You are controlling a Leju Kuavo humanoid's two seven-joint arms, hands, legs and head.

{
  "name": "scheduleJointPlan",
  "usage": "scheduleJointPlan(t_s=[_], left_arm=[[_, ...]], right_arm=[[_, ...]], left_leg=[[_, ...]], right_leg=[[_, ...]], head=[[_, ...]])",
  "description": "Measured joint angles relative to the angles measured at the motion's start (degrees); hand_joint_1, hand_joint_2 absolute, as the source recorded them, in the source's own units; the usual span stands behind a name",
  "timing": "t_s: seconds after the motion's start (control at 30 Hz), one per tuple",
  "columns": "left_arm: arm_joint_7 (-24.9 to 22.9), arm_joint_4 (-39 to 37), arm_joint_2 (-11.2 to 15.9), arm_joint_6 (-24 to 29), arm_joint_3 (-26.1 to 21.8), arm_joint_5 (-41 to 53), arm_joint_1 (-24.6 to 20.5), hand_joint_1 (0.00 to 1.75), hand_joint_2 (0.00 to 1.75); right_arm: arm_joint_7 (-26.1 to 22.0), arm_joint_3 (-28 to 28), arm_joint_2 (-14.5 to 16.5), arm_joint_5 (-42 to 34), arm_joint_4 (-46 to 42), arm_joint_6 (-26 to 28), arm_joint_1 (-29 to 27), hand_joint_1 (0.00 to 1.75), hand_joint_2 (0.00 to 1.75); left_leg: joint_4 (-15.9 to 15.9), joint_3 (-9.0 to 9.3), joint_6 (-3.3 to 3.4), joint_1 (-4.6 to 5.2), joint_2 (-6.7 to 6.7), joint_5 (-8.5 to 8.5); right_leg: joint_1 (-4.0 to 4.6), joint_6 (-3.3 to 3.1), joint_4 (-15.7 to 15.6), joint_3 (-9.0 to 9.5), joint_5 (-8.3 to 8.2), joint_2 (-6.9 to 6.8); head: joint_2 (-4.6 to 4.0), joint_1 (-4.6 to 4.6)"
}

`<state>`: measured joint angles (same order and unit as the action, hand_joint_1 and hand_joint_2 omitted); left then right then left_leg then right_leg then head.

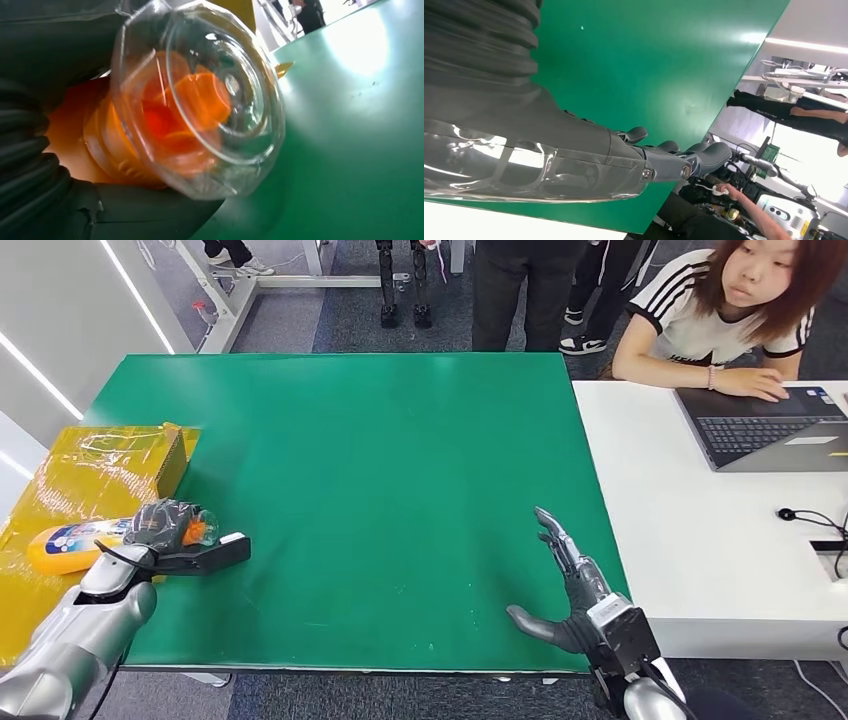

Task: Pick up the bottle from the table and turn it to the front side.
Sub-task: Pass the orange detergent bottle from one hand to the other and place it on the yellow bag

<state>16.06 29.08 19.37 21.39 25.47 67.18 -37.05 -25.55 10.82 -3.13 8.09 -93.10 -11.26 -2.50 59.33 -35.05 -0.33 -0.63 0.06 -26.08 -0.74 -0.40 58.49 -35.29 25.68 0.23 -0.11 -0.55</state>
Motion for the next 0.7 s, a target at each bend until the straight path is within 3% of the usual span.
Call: scheduleJointPlan(t_s=[0.27,0.4,0.57,0.7], left_arm=[[-3.01,-1.91,-0.05,-1.02,0.02,3.29,-0.22,1.69,1.75],[-5.31,-3.13,0.56,-1.94,0.08,5.7,-0.27,0.0,1.75],[-5.58,-3.7,1.01,-1.73,0.03,6.25,-0.47,0.0,1.75],[-2.22,-3.66,0.86,-0.87,-0.67,4.67,-0.46,0.0,1.75]], right_arm=[[0.15,0.08,0.0,-0.2,-0.01,-0.07,0.14,0.0,1.75],[0.35,0.28,0.0,-0.36,0.01,-0.2,0.6,0.0,1.75],[0.52,0.47,-0.08,-0.51,0.01,-0.31,1.05,0.0,1.75],[0.91,0.6,-0.19,-0.86,0.01,-0.8,1.39,0.0,1.75]], left_leg=[[0.0,0.0,0.0,0.01,0.01,0.0],[0.0,0.02,0.0,0.0,0.01,0.0],[-0.04,0.09,0.0,0.01,-0.01,0.0],[-0.04,0.21,0.0,0.02,0.0,0.0]], right_leg=[[0.0,0.0,0.0,0.02,-0.01,0.0],[-0.01,0.0,0.02,0.02,0.0,0.0],[-0.01,-0.01,0.03,0.09,0.0,-0.02],[-0.01,-0.01,0.03,0.18,0.0,-0.01]], head=[[0.0,0.0],[0.0,0.0],[0.0,0.0],[0.0,0.01]])
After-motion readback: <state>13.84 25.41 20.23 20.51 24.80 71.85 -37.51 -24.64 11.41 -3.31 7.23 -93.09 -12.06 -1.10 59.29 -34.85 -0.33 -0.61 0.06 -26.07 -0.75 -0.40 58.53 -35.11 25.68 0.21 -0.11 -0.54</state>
